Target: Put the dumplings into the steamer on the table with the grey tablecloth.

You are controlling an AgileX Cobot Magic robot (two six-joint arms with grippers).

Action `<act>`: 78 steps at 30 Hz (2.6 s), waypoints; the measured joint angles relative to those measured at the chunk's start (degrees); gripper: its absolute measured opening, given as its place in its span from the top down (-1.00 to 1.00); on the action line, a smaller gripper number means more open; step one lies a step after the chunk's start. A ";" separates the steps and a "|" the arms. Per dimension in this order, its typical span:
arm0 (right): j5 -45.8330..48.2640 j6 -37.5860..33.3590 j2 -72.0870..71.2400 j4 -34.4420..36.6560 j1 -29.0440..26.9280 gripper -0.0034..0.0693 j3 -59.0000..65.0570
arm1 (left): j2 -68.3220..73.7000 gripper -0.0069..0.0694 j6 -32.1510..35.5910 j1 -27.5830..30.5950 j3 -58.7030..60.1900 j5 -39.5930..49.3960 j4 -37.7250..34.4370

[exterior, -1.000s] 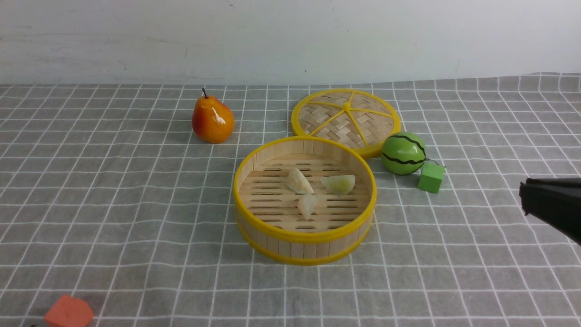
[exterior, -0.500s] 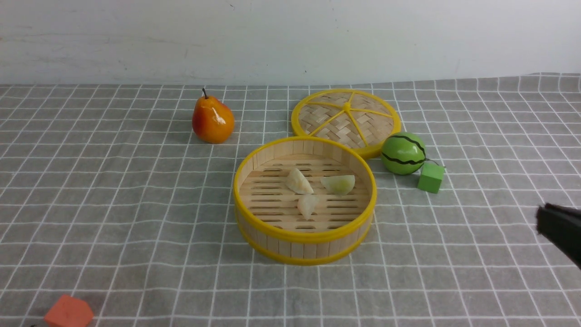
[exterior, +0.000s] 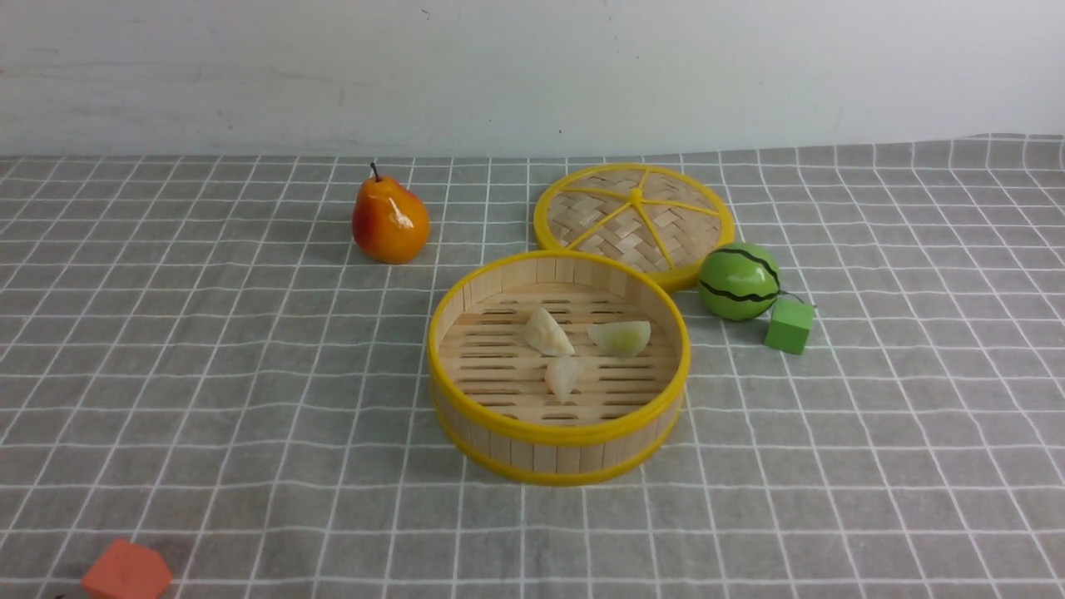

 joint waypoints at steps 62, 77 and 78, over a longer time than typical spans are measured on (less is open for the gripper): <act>6.61 0.05 -0.05 -0.64 0.01 0.84 -0.49 | -7.90 0.86 -2.13 26.72 20.44 -22.60 9.78; 6.61 0.05 -0.05 -0.59 0.01 0.79 -0.49 | -8.07 0.86 1.12 30.23 21.73 -10.43 9.78; 6.61 0.05 -0.05 -0.59 0.01 0.79 -0.49 | -8.07 0.86 1.25 30.44 21.73 -10.43 9.78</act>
